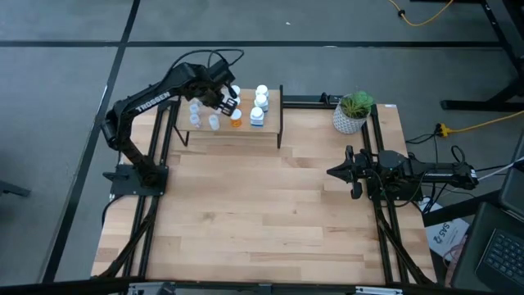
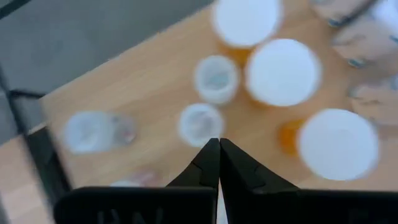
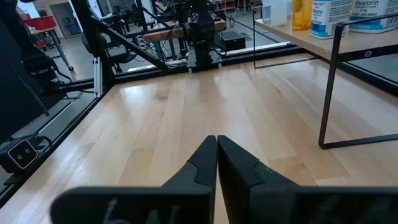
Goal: Pick and place medicine bottles onto shelf by color
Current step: Adjust the pill bottles
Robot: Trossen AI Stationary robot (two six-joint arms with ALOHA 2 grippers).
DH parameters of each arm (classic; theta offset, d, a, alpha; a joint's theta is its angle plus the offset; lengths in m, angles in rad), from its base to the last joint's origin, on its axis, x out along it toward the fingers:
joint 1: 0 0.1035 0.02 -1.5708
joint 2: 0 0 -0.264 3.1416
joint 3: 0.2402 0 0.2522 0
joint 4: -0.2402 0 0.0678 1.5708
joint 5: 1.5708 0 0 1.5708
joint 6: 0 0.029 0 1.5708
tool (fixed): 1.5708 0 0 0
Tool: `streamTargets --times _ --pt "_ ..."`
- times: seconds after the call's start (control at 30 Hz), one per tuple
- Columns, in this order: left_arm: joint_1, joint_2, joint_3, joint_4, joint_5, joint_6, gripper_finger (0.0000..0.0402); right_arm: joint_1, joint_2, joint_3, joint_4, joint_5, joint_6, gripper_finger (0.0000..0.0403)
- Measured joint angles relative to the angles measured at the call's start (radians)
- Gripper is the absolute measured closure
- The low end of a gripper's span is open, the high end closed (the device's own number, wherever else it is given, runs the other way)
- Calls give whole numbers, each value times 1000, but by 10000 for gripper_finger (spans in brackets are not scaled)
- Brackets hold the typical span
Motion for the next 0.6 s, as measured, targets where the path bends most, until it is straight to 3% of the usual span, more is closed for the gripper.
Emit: streamTargets --times 0.33,0.6 --pt "12 68 -2 115 126 144 402 0 0 0 0 0 0 386" --pt "24 69 -2 81 113 148 402 0 0 0 0 0 0 386"
